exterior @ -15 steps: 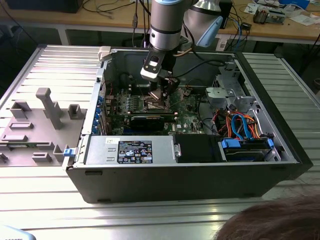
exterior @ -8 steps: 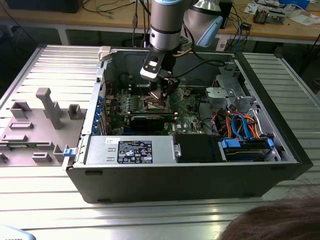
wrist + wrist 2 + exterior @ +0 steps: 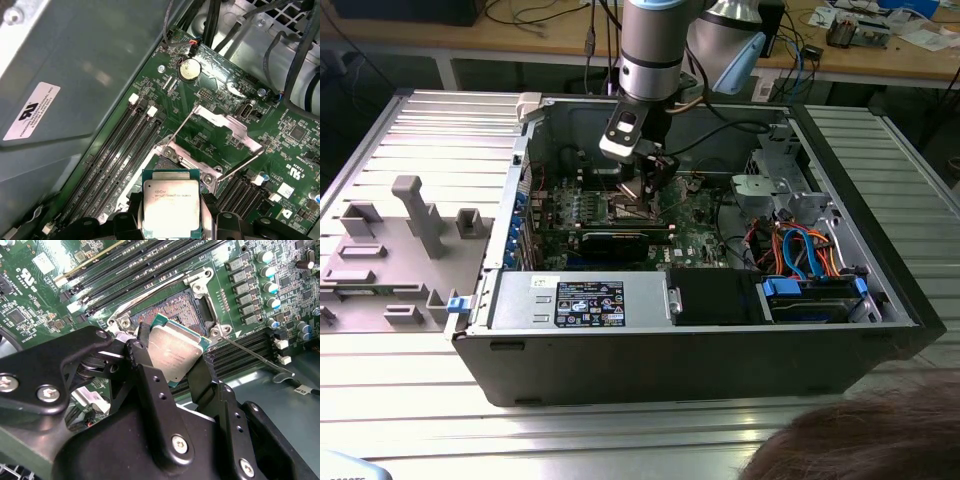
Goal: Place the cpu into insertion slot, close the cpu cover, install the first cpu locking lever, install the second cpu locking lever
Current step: 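Install the second cpu locking lever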
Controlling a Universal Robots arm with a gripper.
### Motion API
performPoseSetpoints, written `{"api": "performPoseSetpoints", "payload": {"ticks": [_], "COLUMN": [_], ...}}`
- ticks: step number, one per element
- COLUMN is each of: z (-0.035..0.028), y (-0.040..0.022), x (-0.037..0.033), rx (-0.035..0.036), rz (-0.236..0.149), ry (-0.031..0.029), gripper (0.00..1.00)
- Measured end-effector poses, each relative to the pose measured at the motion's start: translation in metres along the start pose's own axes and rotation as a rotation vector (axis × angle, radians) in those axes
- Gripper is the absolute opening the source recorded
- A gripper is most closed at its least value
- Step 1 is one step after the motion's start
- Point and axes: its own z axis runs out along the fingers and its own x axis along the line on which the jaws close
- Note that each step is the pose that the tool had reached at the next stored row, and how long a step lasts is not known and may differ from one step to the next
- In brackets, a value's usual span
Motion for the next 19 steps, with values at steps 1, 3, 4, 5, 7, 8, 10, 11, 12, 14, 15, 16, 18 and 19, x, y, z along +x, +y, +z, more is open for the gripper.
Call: {"api": "performPoseSetpoints", "payload": {"ticks": [1,3,4,5,7,8,10,11,12,14,15,16,18,19], "z": [0.0000,0.0000,0.0000,0.0000,0.0000,0.0000,0.0000,0.0000,0.0001,0.0001,0.0001,0.0001,0.0002,0.0002], "y": [0.0000,-0.0001,-0.0001,-0.0001,-0.0001,-0.0001,-0.0001,-0.0001,-0.0001,-0.0002,-0.0002,-0.0001,-0.0001,-0.0001], "x": [0.0000,0.0000,0.0001,0.0001,0.0001,0.0001,0.0001,0.0001,0.0001,0.0001,0.0001,0.0001,0.0001,0.0001], "rx": [-0.0001,-0.0002,-0.0002,-0.0003,-0.0003,-0.0003,-0.0004,-0.0004,-0.0005,-0.0006,-0.0005,-0.0005,-0.0007,-0.0008], "rz": [0.002,0.005,0.007,0.008,0.013,0.015,0.018,0.020,0.023,0.026,0.027,0.029,0.033,0.034], "ry": [0.0000,0.0000,0.0001,0.0000,0.0000,0.0001,0.0001,0.0001,0.0001,0.0001,0.0000,0.0001,0.0001,0.0002], "gripper": [0.55,0.55,0.55,0.55,0.55,0.55,0.55,0.55,0.55,0.55,0.55,0.55,0.55,0.55]}}
